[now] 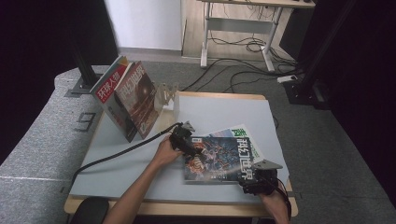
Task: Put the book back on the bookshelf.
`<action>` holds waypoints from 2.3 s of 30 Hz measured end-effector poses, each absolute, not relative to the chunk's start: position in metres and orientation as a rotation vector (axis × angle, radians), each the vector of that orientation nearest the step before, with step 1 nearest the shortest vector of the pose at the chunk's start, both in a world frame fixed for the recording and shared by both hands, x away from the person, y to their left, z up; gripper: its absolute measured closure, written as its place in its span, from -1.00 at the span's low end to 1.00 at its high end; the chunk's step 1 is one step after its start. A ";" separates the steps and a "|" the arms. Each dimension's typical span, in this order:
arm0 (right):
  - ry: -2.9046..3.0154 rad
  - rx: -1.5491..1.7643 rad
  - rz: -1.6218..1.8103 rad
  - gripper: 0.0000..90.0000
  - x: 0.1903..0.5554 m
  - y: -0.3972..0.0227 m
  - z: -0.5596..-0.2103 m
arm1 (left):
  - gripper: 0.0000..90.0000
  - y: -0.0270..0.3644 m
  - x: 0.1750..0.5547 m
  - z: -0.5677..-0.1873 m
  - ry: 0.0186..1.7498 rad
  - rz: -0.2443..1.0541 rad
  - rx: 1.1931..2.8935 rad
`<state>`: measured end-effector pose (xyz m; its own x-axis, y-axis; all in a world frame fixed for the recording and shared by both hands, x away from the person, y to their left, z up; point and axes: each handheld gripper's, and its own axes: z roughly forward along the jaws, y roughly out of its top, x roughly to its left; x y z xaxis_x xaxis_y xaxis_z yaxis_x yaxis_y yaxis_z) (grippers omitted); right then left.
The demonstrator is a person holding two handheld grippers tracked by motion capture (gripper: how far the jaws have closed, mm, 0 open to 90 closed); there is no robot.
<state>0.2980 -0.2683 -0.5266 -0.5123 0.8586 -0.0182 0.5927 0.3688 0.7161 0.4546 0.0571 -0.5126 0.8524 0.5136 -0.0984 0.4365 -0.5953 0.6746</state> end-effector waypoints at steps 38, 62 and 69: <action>2.001 1.467 0.880 -1.00 0.327 -0.315 -0.522 | -0.95 0.068 0.392 -0.513 0.591 0.019 2.325; 1.932 1.536 0.849 -0.91 0.362 -0.336 -0.519 | -0.89 0.066 0.368 -0.520 0.457 -0.062 2.317; 1.931 1.536 0.912 -0.91 0.354 -0.336 -0.515 | -0.66 0.071 0.365 -0.510 0.433 0.070 2.323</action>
